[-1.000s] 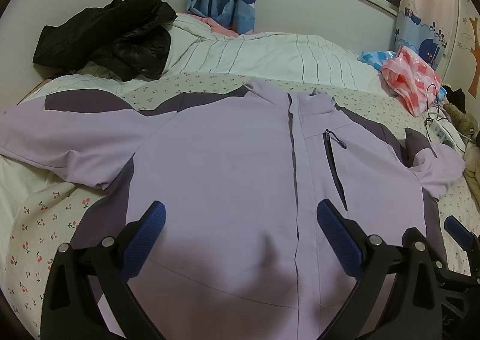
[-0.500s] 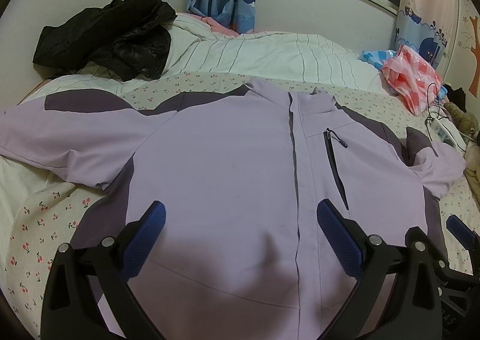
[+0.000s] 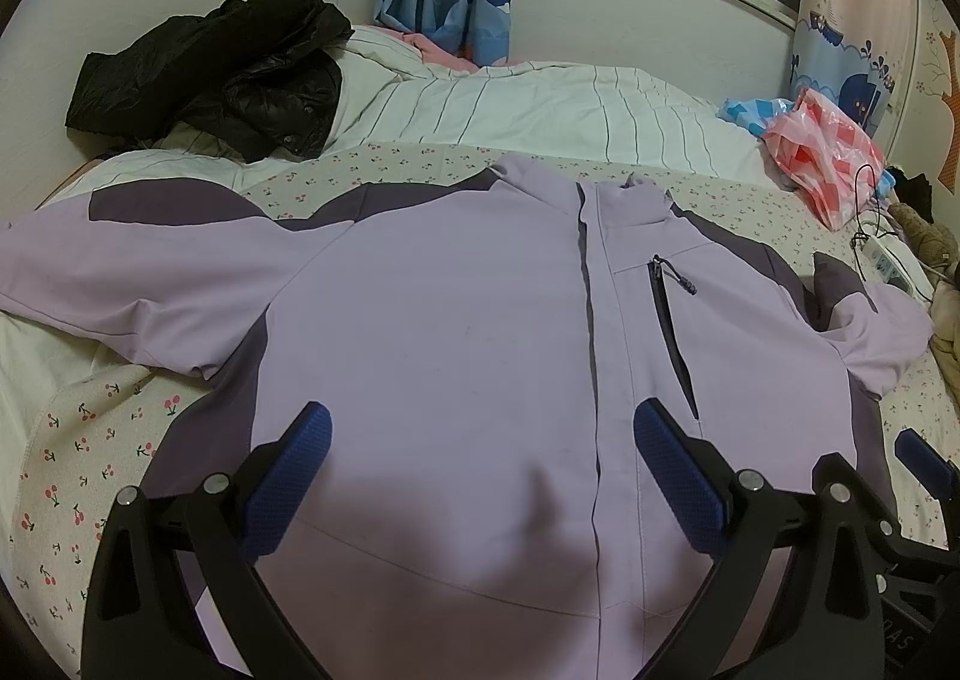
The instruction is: Fold large clothes
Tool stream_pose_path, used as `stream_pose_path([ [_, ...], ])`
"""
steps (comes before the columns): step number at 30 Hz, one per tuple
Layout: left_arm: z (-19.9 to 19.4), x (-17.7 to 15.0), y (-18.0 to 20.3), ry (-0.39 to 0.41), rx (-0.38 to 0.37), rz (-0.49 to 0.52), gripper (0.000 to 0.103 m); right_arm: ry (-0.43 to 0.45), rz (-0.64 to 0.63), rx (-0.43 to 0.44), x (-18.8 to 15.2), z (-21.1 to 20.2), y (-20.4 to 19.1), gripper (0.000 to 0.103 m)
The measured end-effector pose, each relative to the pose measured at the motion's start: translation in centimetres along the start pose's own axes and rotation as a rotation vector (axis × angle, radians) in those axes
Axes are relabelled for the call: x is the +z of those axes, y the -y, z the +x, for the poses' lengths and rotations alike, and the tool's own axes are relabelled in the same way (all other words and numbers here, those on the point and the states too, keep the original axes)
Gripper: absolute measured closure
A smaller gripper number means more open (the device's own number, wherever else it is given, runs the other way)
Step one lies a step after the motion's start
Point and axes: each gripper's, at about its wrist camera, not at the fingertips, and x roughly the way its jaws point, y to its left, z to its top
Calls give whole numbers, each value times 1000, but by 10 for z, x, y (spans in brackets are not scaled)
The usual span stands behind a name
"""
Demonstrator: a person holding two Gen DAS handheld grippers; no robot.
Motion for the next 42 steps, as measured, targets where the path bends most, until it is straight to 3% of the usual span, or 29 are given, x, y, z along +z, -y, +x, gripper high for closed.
stream_pose_path([
  [24, 0, -1, 0, 3, 2, 0, 6, -5, 7, 2, 0, -1, 1, 6],
  [30, 9, -3, -4, 16, 8, 1, 6, -21, 49, 65, 15, -13, 19, 6],
  [33, 14, -1, -8, 33, 13, -10, 6, -42, 160, 83, 36, -18, 86, 6],
  [37, 14, 1, -10, 80, 32, 6, 6, -122, 204, -26, 46, 4, 187, 6],
  [38, 10, 3, -8, 117, 47, 20, 6, -110, 177, -93, 55, -1, 200, 6],
  [39, 9, 4, -8, 130, 52, 18, 6, -134, 269, -89, 54, 8, 243, 6],
  [42, 15, 4, -9, 96, 38, -8, 6, -164, 449, -98, 53, 22, 320, 6],
])
